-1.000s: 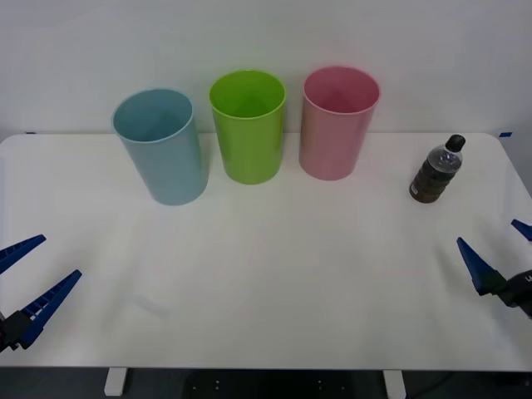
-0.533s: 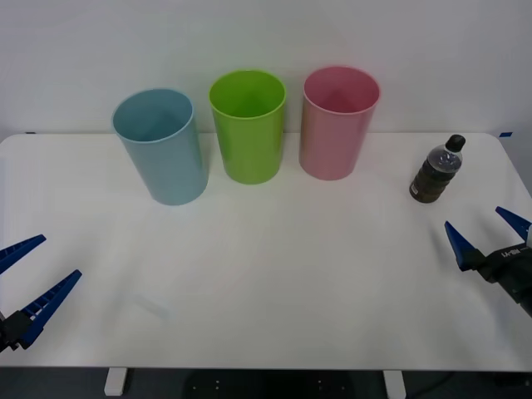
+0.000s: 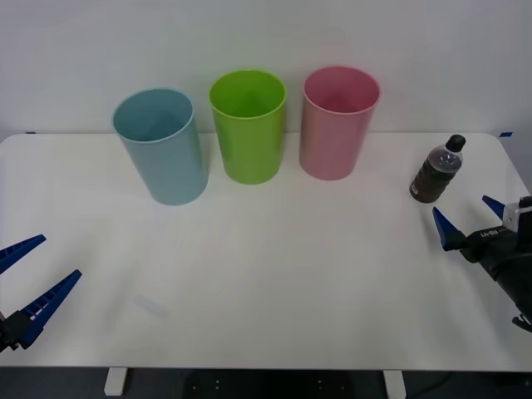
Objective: Grasp the object on the table and drop it into the matching bin: aluminum can to the light blue bin, PET bottle to the pink bin.
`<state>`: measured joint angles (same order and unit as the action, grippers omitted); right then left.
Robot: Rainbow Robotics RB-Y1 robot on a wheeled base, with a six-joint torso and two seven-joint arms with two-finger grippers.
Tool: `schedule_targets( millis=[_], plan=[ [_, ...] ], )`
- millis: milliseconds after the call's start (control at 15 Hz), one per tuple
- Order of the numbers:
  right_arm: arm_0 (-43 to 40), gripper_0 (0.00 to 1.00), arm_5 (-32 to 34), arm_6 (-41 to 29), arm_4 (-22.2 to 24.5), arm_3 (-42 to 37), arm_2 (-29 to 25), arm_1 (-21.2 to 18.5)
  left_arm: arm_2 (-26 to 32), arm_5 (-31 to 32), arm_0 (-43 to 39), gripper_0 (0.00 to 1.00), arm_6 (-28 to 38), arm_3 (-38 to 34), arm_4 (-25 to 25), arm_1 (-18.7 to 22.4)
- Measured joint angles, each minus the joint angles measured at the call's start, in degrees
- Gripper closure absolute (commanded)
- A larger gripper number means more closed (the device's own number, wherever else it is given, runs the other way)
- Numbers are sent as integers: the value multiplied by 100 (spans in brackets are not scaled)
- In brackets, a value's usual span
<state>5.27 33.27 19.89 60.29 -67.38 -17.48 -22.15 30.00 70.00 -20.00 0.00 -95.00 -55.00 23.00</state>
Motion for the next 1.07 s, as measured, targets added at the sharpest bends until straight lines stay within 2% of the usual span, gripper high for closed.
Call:
schedule_targets(
  millis=[533,1067],
  plan=[
    [976,0,-248,246,15,1149,55,0,0,0,0,0,0,0,0,0],
    [1375,0,-1160,314,8,1193,520,0,0,0,0,0,0,0,0,0]
  ],
)
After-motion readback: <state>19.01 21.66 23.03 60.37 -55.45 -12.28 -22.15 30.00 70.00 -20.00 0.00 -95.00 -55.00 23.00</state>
